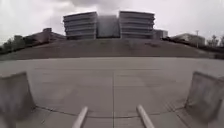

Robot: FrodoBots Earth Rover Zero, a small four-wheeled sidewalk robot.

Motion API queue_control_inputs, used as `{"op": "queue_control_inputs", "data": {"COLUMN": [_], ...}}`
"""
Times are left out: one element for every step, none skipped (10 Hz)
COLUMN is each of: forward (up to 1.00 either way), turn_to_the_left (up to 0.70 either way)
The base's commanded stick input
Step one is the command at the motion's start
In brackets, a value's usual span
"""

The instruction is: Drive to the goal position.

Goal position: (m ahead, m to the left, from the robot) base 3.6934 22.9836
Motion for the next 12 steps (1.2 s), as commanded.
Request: {"op": "queue_control_inputs", "data": {"forward": [1.00,1.00,1.00,1.00,1.00,1.00,1.00,1.00,1.00,1.00,1.00,1.00], "turn_to_the_left": [0.00,0.00,0.00,0.00,0.00,0.00,0.00,0.00,0.00,0.00,0.00,0.00]}}
